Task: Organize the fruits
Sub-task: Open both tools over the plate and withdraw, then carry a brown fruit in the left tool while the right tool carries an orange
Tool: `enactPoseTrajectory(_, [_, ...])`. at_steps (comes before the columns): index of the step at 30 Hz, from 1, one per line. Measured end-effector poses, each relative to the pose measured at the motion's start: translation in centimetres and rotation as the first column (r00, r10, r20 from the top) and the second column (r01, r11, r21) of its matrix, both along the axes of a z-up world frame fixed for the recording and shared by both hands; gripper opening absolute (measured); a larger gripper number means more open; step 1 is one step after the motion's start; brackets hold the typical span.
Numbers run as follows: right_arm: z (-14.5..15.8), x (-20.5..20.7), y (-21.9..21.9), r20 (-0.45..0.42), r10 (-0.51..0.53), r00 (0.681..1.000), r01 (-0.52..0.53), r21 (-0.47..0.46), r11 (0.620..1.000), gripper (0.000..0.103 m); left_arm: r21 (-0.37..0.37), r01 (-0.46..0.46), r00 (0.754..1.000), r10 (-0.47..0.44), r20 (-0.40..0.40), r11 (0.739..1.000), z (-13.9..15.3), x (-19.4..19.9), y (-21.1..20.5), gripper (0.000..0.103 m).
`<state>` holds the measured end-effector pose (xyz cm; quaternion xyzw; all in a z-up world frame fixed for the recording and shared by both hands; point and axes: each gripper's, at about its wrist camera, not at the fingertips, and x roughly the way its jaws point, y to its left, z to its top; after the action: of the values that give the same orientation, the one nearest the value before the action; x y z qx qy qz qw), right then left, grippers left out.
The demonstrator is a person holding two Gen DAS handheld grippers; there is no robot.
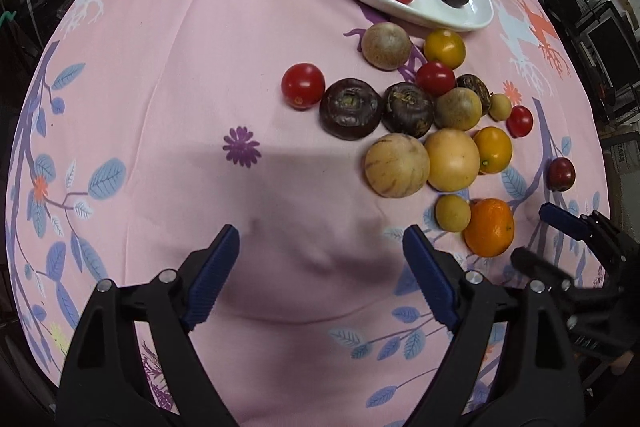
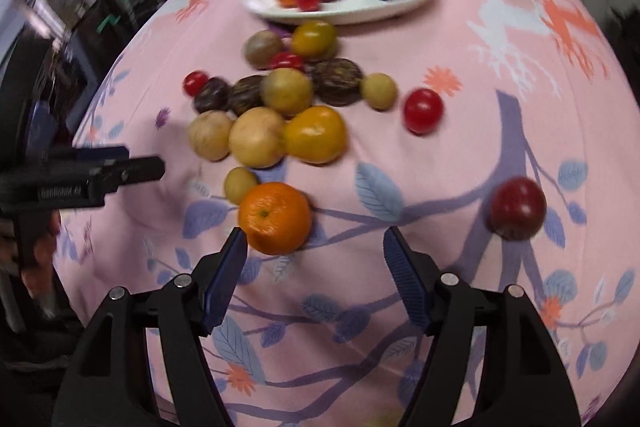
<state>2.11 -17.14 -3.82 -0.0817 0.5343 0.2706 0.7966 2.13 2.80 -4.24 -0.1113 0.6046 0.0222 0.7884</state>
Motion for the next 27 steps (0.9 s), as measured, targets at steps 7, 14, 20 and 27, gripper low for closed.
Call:
enactPoseTrajectory(7, [-2.4, 1.2, 3.2, -0.031, 0.063, 0.998, -0.065, -0.058, 0.996, 0.046, 0.004, -0.015, 1.0, 0.015, -0.001, 1.0, 0.1, -0.7, 0.4, 0.086])
enactPoseTrajectory(14, [-1.8, 1.4, 2.5, -0.059, 0.056, 0.997, -0.058, -0.02, 0.998, 0.045, -0.006, 0.003, 1.0, -0.003, 0.028, 1.0, 0.5, -0.3, -0.2, 0.086])
enactPoseTrajectory(20, [-1.2, 1.0, 0.3, -0.091, 0.024, 0.996, -0.023, 0.006, 1.0, 0.045, -0.001, 0.066, 0.997, -0.066, 0.036, 0.998, 0.0, 1.4, -2.3, 0.083])
enactPoseTrajectory(27, [-1.0, 0.8, -1.0, -0.102, -0.006, 0.995, 0.009, 0.03, 0.999, 0.045, -0.01, 0.082, 0.997, -0.081, 0.016, 0.997, -1.3, 3.6, -2.8, 0.066])
